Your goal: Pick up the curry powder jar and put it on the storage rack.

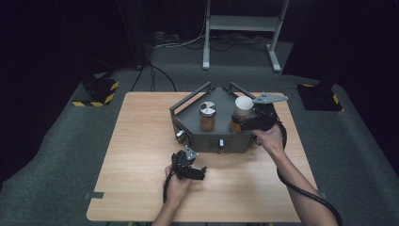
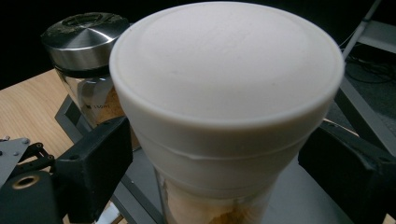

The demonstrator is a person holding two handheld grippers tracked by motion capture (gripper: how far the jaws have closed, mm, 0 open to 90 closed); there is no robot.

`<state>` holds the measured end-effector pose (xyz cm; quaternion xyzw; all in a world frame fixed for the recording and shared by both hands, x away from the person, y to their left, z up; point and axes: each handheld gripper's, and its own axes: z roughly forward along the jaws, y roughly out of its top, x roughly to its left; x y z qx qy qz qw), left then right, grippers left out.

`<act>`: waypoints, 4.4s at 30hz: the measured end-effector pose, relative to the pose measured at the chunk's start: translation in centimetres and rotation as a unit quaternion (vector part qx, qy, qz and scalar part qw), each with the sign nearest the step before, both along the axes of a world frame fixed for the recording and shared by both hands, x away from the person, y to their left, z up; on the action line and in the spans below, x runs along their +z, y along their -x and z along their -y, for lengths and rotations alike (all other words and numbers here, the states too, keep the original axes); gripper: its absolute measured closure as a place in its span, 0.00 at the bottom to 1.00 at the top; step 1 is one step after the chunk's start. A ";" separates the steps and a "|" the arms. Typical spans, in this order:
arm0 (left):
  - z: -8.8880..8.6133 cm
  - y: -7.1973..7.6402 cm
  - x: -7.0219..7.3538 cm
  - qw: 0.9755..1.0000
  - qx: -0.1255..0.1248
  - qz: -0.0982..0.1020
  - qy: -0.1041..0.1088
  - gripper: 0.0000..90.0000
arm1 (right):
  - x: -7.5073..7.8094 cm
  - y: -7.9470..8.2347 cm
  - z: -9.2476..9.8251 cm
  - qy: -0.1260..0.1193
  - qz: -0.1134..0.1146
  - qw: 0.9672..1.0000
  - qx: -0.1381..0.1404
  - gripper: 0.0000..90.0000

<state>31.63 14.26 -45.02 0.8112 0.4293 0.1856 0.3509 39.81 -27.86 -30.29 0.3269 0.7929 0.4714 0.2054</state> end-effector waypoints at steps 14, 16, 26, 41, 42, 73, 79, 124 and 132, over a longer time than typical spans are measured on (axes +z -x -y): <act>0.0 0.0 0.0 1.000 0.000 0.000 0.000 0.05 | -0.6 0.9 0.5 -0.005 0.010 1.000 -0.010 0.09; 0.0 0.0 0.0 1.000 0.000 0.000 0.000 0.05 | -0.7 1.1 0.7 -0.006 0.012 1.000 -0.011 0.09; 0.0 0.0 0.0 1.000 0.000 0.000 0.000 0.05 | -1.3 2.3 1.5 -0.010 0.023 0.999 -0.020 0.08; 0.0 0.0 0.0 1.000 0.001 0.000 0.001 0.05 | -2.6 4.3 3.3 -0.021 0.024 0.999 -0.035 0.08; 0.0 0.0 0.0 1.000 0.001 0.000 0.001 0.05 | -2.8 4.5 3.4 -0.022 0.026 0.999 -0.036 0.08; 0.0 0.0 0.0 1.000 0.001 0.000 0.001 0.05 | -10.3 8.6 5.2 0.011 -0.048 0.995 -0.085 0.09; 0.0 0.0 0.0 1.000 0.001 0.000 0.001 0.05 | -12.1 8.5 4.9 0.019 -0.069 0.992 -0.102 0.09; 0.0 0.0 0.0 1.000 0.001 0.000 0.001 0.05 | -14.1 7.6 1.4 0.082 -0.104 0.984 -0.117 0.09; 0.0 0.0 0.0 1.000 0.001 0.000 0.001 0.05 | -14.1 7.6 1.3 0.082 -0.104 0.984 -0.118 0.09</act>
